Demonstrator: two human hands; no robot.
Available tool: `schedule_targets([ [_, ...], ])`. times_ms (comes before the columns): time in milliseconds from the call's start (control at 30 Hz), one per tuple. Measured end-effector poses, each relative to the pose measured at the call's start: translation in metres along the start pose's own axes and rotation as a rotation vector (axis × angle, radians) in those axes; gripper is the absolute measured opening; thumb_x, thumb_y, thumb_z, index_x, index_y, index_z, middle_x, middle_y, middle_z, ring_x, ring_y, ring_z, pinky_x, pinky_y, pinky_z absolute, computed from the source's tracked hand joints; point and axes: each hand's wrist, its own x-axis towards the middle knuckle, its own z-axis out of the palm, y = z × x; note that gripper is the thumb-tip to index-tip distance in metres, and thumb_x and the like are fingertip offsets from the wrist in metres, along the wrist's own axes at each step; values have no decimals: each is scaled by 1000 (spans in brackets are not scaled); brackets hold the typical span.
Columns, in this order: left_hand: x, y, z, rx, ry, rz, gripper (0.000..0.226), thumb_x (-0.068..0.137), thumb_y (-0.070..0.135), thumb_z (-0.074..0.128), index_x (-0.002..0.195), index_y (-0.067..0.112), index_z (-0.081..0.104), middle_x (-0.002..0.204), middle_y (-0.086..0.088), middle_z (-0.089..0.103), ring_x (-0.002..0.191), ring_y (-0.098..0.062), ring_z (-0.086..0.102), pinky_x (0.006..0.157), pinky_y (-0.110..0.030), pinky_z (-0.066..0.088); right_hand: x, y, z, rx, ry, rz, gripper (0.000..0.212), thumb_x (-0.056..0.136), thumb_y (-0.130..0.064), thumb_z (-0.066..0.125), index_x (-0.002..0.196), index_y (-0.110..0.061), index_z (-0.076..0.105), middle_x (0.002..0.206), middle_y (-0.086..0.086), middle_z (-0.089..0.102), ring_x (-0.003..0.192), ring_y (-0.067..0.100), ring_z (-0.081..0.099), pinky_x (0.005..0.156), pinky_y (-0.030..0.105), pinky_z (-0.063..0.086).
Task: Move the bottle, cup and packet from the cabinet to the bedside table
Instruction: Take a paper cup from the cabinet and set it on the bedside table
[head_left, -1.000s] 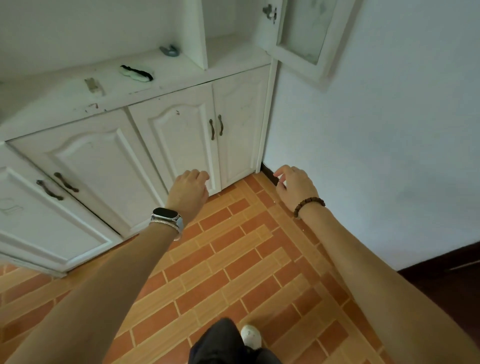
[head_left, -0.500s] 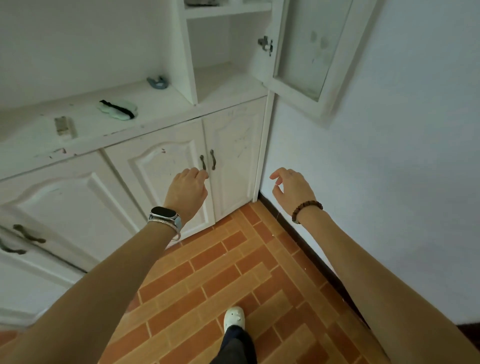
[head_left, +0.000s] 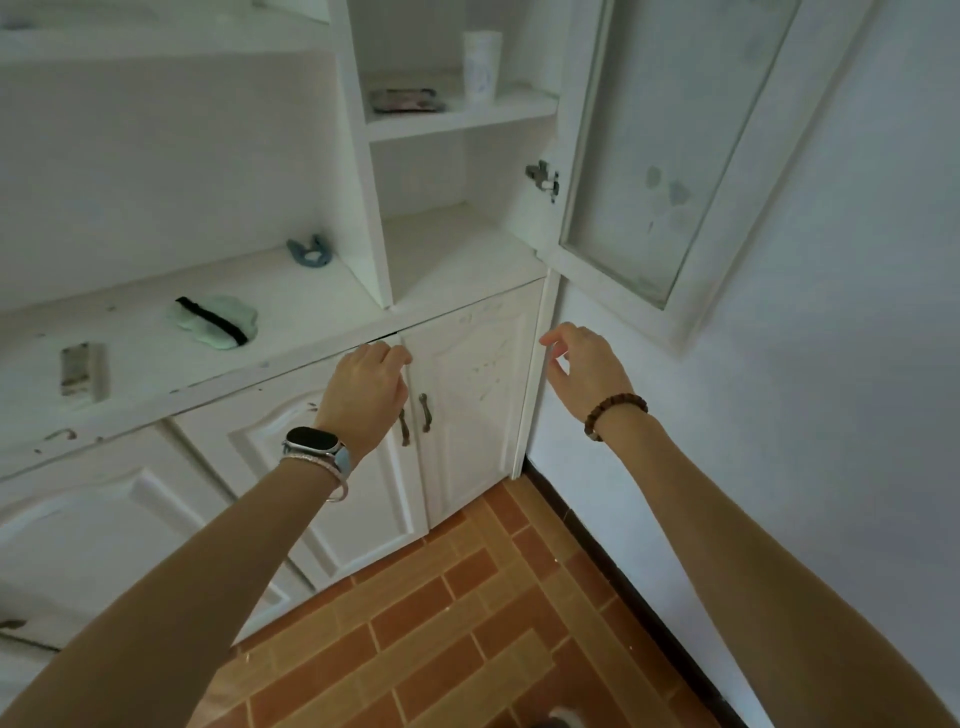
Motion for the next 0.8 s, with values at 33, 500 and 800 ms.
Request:
schedule_targets([
  [33,11,-1,3,-4,13,-3,23,83,0,56,105,2,62,93,-14,65,82,-31,58,76,-44,49,13,1,-1,14,5,-9,26,94,-14,53,119,-16,56,109,4,60,109,21,54,92,38,51],
  [500,218,10,15,-2,245,-6,23,82,-3,54,103,4,61,94,-12,62,83,-29,56,70,-39,49,227,0,-61,252,149,-226,25,93,-12,52,117,-17,56,101,-2,62,93,12,58,84,30,50],
  [800,322,19,15,32,328,-48,25,83,3,56,109,4,59,98,-13,62,89,-30,56,73,-42,50,340,-11,-94,444,180,-270,32,91,-11,54,122,-18,50,100,0,61,92,15,60,83,26,50],
])
